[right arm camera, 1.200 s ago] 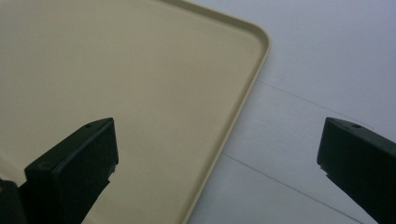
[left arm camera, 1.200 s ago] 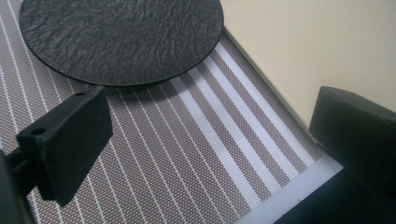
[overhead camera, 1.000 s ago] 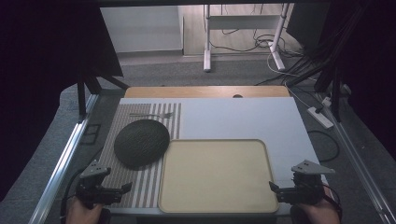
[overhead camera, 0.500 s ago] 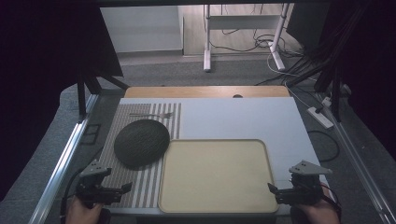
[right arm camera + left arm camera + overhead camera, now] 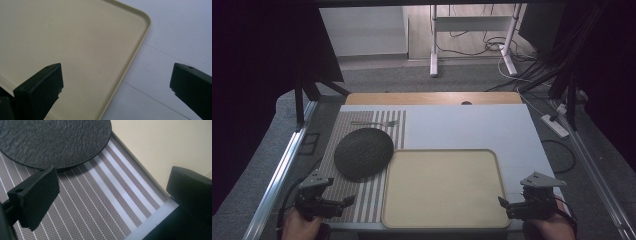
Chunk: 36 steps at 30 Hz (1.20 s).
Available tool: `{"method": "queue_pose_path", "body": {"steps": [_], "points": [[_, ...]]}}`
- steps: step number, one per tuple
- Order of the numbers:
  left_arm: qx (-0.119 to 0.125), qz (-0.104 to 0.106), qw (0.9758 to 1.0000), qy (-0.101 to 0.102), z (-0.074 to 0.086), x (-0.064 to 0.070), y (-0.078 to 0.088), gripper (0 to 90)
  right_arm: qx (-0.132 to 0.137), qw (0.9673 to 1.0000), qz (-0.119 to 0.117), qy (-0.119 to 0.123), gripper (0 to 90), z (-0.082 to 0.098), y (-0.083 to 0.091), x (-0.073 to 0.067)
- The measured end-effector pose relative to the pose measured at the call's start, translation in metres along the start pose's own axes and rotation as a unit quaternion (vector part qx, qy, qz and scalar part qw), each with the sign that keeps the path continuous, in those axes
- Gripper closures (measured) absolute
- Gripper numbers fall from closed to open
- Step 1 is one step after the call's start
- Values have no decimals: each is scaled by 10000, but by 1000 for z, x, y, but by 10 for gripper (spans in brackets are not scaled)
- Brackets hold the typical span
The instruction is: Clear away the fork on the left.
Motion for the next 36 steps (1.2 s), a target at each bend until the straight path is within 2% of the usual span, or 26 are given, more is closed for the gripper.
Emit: {"method": "queue_pose_path", "body": {"steps": [7,20,26,36], "points": [[20,116,9999,-23,-2,-3,-3,0,-21,10000,-8,10,0,0,0,0],[93,91,9999,-79,-13,-18,-13,0,-65,10000,-23,63,0,0,-2,-1],[78,181,9998,49,-15,-26,-19,0,-83,9999,-32,64,0,0,-2,-1],[6,170,9998,125,-25,-36,-29,0,-97,9999,-50,80,0,0,-3,-1]]}}
Point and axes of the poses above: each handheld gripper's, and its own axes: y roughly backward along the jaws, z roughly out of its underside, x roughly to its right, the point moved 2 cm from there along -y, roughly forward along the jaws, and after that the axes turned 4 degrees about z, right-handed, at the moved point
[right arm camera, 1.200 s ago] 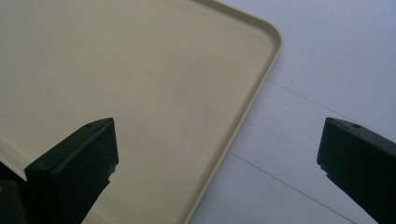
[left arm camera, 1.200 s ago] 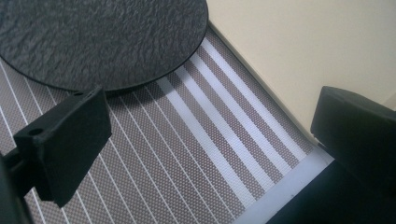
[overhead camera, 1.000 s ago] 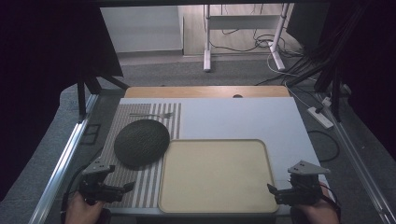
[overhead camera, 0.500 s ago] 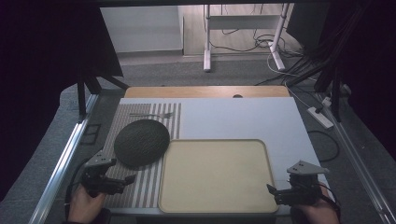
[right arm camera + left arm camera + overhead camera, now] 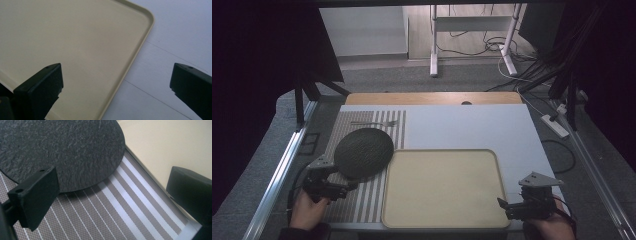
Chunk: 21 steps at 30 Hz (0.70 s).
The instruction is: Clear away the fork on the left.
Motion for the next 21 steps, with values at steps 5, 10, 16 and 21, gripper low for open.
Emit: {"method": "queue_pose_path", "body": {"steps": [5,10,16,21], "points": [[-18,24,10000,77,-8,-7,-6,0,-6,10000,2,-1,0,0,0,0],[-4,49,9999,159,-17,-14,-11,0,-9,10000,2,0,0,0,0,0],[26,45,9997,220,-27,-25,-17,0,-15,10000,-1,-2,0,0,0,0],[-3,64,9997,242,-35,-32,-24,0,-14,10000,0,-8,0,0,0,0]]}}
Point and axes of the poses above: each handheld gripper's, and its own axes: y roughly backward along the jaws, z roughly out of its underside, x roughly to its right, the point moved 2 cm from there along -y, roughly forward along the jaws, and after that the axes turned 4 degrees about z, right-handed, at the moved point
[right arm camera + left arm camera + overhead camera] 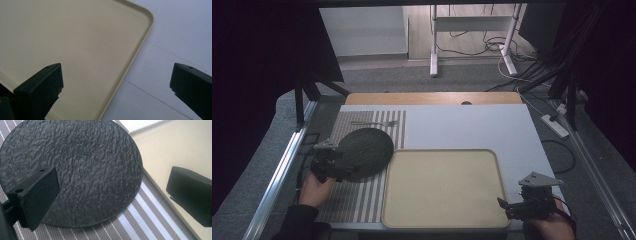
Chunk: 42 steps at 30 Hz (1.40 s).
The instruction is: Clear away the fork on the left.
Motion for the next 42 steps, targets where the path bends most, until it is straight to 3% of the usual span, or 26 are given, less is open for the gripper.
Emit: {"method": "queue_pose_path", "body": {"steps": [14,22,30,42], "points": [[-109,-10,9999,-27,-24,-14,-22,0,-2,10000,-12,-18,0,0,0,0],[-218,-224,9995,-38,-39,-22,-37,0,-5,10000,-10,-16,0,0,0,0],[-294,-169,9994,41,-53,-32,-53,1,-16,10000,-11,-13,0,0,0,1],[-381,-267,9989,83,-71,-49,-69,1,-21,10000,-13,-6,0,0,0,1]]}}
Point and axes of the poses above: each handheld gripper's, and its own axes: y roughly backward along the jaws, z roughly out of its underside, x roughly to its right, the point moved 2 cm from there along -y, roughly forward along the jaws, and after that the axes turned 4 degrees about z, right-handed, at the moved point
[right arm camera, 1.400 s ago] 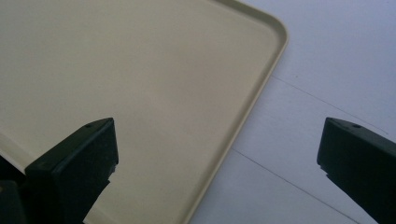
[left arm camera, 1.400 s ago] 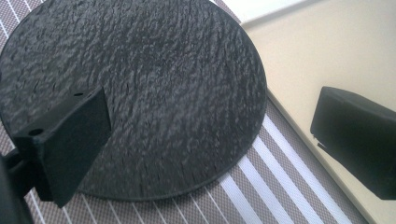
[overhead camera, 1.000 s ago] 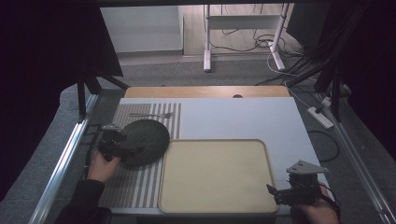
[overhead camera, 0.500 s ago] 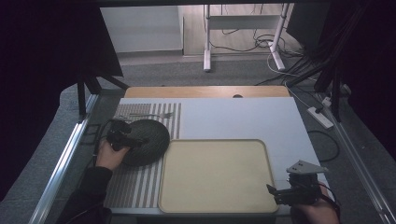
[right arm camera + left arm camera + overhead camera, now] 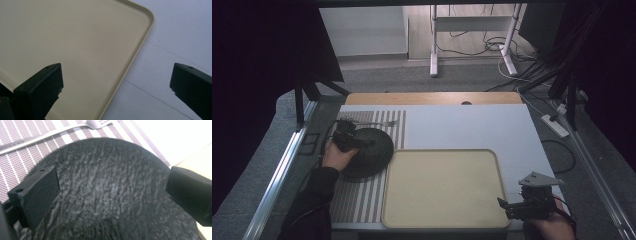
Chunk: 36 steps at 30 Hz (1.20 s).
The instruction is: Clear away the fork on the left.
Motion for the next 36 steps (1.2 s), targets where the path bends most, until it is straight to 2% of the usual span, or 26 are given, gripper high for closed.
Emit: {"method": "queue_pose_path", "body": {"steps": [12,26,29,32,33,34,35,36], "points": [[-91,-65,9998,142,-18,-26,-15,0,-6,10000,-1,7,0,0,0,0],[-354,-281,9989,135,-37,-46,-38,6,-16,10000,-17,14,0,0,0,0],[-351,-282,9989,159,-40,-52,-39,56,-18,10000,-23,16,0,0,0,0],[-312,-359,9985,260,-42,-60,-38,161,-17,10000,-24,16,0,0,0,0],[-289,-361,9985,306,-43,-63,-38,264,-21,10000,-30,20,0,0,0,0],[-256,-393,9983,360,-44,-65,-38,264,-21,10000,-30,20,0,0,0,0],[-231,-442,9979,421,-45,-68,-37,326,-19,10000,-33,20,0,0,0,0],[-198,-418,9977,496,-47,-72,-37,481,-10,10000,-53,11,0,0,-1,0]]}}
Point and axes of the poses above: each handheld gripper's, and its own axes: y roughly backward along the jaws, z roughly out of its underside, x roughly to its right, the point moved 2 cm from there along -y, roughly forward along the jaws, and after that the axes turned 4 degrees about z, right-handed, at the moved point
